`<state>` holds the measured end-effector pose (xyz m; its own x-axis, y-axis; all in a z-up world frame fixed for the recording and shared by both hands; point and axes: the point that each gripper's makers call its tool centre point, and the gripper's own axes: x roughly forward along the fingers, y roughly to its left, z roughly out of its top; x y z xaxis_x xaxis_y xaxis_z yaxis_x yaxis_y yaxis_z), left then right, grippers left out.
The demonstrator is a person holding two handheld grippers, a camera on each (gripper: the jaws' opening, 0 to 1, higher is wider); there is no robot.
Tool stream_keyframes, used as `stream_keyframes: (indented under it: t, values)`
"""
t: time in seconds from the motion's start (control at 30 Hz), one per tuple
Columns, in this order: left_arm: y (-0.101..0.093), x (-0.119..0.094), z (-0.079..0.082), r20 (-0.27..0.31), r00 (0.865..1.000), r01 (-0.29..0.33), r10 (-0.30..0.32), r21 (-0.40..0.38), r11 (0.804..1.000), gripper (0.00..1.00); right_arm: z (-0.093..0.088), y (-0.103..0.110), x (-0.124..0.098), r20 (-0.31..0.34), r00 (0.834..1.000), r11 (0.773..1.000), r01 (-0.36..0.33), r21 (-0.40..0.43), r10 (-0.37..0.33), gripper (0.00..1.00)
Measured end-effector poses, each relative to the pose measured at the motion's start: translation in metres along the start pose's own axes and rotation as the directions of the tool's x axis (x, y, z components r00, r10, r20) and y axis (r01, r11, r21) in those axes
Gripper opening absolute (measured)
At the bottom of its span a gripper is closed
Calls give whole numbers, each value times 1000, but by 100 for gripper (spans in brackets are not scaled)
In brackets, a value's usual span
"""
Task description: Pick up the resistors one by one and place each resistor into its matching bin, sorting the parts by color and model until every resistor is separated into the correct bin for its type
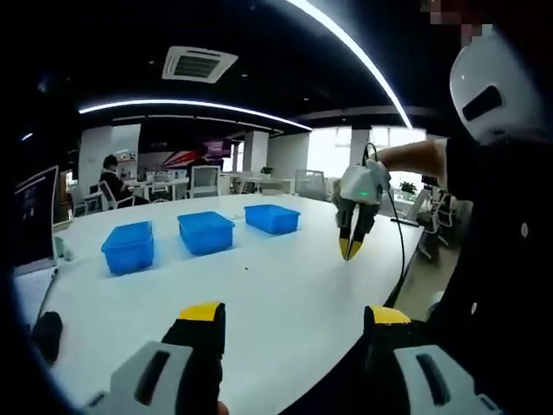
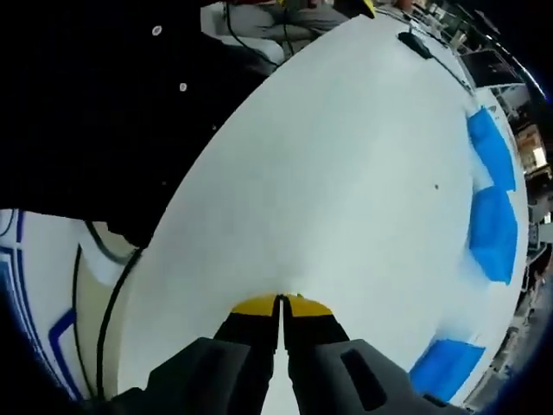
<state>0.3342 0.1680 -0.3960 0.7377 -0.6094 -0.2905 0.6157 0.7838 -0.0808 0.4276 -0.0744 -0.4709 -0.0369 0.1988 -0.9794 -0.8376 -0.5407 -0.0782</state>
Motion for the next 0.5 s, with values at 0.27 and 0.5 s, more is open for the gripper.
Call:
stream_keyframes:
  t: [0.27,0.5]
  values:
    - [16,1,17,64,997,-48,48,-5,999,66,3,-15,-55,231,931,936,217,276,-284,5]
    - [24,3,31,114,991,-73,72,1,997,66,-17,-20,-111,276,675,621,340,706,-684,5]
